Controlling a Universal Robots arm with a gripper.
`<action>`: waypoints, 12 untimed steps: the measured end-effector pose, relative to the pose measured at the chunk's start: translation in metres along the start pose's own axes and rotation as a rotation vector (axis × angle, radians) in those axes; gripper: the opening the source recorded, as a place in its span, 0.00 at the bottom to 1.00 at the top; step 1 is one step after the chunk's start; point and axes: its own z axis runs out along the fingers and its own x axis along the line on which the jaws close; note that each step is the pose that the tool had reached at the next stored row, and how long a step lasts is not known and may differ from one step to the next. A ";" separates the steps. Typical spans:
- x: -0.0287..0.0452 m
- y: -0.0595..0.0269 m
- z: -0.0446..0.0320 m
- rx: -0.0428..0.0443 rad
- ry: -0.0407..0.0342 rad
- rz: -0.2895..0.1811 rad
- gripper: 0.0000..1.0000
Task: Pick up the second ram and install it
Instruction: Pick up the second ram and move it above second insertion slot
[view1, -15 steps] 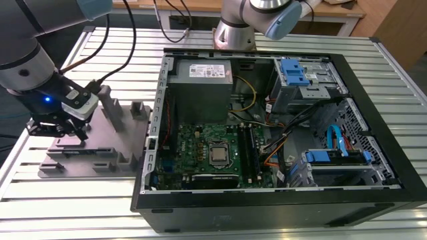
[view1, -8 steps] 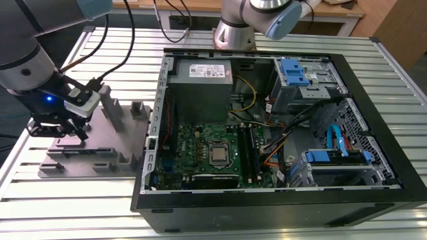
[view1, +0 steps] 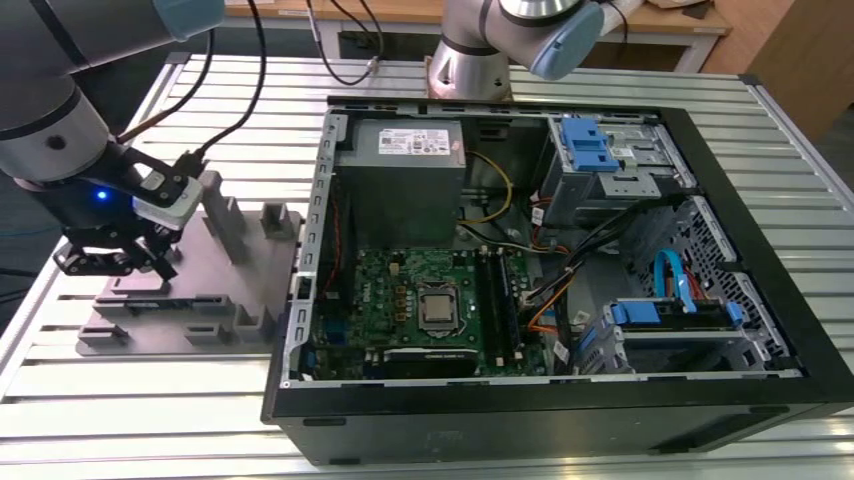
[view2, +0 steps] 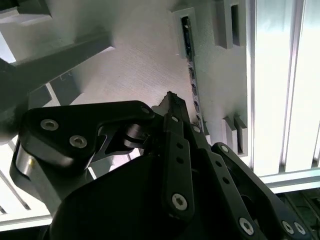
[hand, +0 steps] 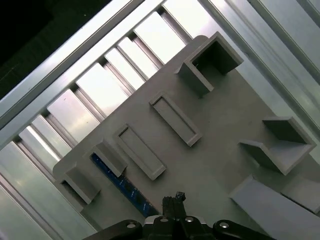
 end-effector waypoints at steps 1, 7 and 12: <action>0.0000 0.0000 0.0000 -0.0003 -0.0002 -0.008 0.07; 0.0000 0.0000 0.0000 -0.0020 -0.0016 -0.055 0.07; 0.0000 0.0000 0.0000 -0.0033 -0.0027 -0.093 0.07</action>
